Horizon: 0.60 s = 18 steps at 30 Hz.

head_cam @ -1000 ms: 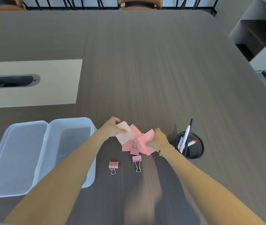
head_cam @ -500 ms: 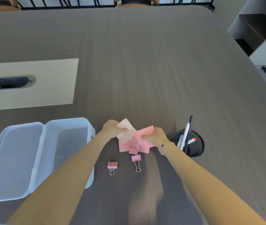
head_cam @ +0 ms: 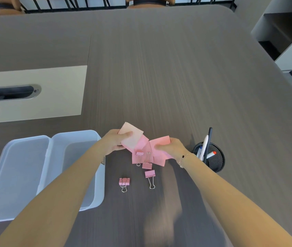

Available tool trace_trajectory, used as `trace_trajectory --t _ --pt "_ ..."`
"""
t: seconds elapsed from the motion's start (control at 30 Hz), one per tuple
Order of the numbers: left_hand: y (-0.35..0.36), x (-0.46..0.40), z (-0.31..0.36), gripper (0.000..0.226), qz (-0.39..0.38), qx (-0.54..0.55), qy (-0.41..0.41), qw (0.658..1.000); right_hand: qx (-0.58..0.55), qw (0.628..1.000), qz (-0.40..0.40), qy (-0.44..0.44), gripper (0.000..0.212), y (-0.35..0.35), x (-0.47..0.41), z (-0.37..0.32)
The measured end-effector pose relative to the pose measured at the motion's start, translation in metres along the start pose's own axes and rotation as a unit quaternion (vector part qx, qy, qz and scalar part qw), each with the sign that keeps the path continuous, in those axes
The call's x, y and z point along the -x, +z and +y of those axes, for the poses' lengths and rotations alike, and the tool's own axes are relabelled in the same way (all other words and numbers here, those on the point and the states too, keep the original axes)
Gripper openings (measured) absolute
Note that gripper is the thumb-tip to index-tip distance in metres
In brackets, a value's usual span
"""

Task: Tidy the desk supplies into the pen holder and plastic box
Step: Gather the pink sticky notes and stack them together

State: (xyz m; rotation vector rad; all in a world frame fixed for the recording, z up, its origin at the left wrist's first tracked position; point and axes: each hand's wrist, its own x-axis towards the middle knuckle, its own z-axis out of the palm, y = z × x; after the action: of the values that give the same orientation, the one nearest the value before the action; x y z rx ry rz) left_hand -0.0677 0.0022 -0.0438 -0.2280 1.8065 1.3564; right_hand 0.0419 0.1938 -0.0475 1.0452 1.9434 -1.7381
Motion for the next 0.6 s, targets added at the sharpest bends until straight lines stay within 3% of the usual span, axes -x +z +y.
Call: trace_trajectory --t 0.17,0.37,0.5,0.6 --pt "0.007 -0.007 -0.010 0.021 -0.006 0.032 0.006 0.999 -0.012 1.000 -0.009 0.023 0.011 0.013 -0.002 -0.004" --pt "0.012 -0.016 -0.015 0.038 0.067 0.036 0.022 0.997 0.008 0.999 0.000 0.039 0.017 0.016 -0.006 -0.010" --pt "0.013 -0.016 -0.012 0.039 0.134 -0.093 0.074 0.984 -0.017 0.999 0.038 0.033 0.031 0.014 -0.010 -0.011" --pt "0.011 -0.014 -0.006 0.039 0.128 -0.223 0.114 0.960 -0.066 0.997 0.037 0.026 0.034 0.014 -0.011 -0.010"
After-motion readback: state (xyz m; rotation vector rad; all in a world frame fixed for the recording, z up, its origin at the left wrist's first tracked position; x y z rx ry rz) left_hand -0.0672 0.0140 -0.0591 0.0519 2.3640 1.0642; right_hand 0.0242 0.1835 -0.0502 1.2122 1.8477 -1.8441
